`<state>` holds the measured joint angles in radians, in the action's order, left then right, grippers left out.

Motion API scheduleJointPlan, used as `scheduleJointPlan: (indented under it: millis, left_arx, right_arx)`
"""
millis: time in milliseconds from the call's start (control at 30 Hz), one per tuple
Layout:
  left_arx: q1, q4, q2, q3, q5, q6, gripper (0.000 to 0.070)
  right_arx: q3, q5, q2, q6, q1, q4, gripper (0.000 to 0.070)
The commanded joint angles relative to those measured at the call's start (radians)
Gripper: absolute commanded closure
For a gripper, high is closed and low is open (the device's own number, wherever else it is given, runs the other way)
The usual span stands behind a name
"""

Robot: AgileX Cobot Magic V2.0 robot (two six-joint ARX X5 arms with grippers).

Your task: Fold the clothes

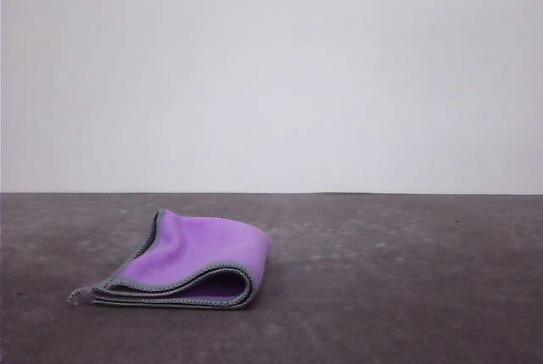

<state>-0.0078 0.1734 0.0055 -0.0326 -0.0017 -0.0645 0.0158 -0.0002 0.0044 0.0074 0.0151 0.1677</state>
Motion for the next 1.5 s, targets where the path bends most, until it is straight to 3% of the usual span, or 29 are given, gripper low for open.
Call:
scheduleJointPlan:
  millis: [0,1467]
  left_arx:
    - [-0.001,-0.016,-0.001,0.021,0.001,-0.001,0.0700]
    - [-0.001,-0.016,0.000,0.021,0.001,-0.001,0.0700]
  right_arx:
    - [-0.005,0.001,-0.001,0.011,0.000,-0.010,0.0689]
    - [-0.005,0.001,-0.001,0.011,0.000,-0.010,0.0689]
